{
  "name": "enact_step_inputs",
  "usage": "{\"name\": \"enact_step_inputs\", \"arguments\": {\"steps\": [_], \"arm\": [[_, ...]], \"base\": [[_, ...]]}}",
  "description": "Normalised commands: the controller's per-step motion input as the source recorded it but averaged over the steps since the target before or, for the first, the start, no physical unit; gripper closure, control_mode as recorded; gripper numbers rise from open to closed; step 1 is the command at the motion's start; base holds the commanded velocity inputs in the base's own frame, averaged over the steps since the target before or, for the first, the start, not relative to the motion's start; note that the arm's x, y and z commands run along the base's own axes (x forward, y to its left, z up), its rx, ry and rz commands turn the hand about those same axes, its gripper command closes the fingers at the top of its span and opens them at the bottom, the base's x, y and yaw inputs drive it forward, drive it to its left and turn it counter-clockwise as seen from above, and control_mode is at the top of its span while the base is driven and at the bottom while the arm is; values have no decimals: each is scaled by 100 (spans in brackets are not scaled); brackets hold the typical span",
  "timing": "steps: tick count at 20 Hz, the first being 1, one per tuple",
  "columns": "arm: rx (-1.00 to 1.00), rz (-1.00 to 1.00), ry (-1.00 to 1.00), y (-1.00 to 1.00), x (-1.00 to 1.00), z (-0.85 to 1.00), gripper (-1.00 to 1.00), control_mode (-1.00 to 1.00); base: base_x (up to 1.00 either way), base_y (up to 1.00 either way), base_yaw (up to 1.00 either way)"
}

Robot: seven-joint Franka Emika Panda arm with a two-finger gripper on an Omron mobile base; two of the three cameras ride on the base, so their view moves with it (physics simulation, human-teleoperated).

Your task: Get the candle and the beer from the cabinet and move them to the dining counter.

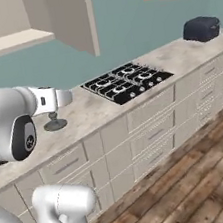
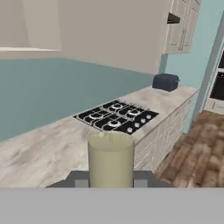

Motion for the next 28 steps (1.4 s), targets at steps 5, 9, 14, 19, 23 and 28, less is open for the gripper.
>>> {"name": "enact_step_inputs", "arguments": {"steps": [5, 9, 14, 19, 23, 28], "arm": [[0, 0, 0, 0, 0, 0, 100, 100], [0, 0, 0, 0, 0, 0, 100, 100], [0, 0, 0, 0, 0, 0, 100, 100], [0, 0, 0, 0, 0, 0, 100, 100], [0, 0, 0, 0, 0, 0, 100, 100], [0, 0, 0, 0, 0, 0, 100, 100]], "base": [[0, 5, -100], [0, 7, -97], [0, -1, -81], [31, -45, -31], [85, -39, 6], [83, -15, 20]]}}
